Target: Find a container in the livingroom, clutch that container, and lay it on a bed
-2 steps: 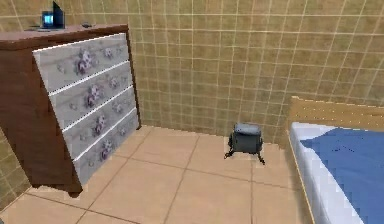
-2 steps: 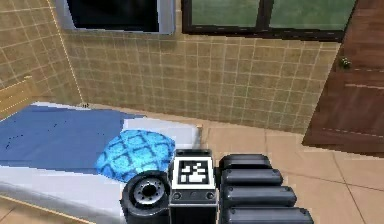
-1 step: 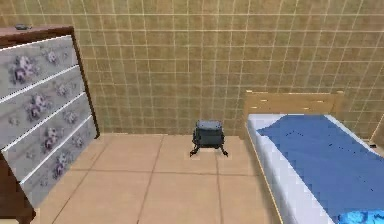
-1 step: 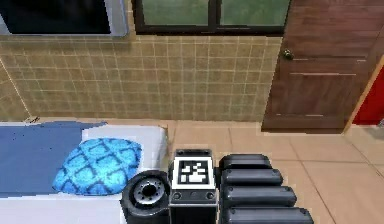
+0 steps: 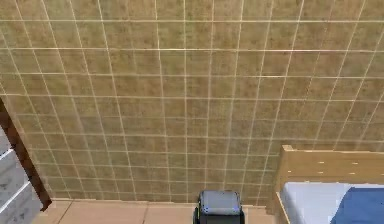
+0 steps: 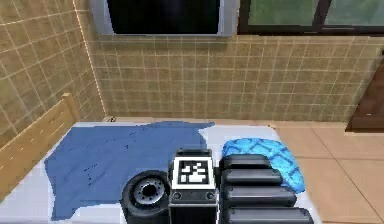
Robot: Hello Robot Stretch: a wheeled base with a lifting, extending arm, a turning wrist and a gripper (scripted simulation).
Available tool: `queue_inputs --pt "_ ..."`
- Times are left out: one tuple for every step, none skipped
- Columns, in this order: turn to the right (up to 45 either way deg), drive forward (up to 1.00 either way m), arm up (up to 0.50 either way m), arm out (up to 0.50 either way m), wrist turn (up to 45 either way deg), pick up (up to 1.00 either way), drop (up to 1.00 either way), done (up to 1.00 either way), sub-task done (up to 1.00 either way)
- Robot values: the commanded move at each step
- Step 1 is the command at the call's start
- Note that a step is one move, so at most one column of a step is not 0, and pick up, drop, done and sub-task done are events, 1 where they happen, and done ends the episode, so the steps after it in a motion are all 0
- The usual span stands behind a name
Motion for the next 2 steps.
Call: queue_inputs --pt "15.0 0.0 0.0 0.0 0.0 0.0 0.0 0.0 0.0" --pt "0.0 0.2 0.0 0.0 0.0 0.0 0.0 0.0 0.0"
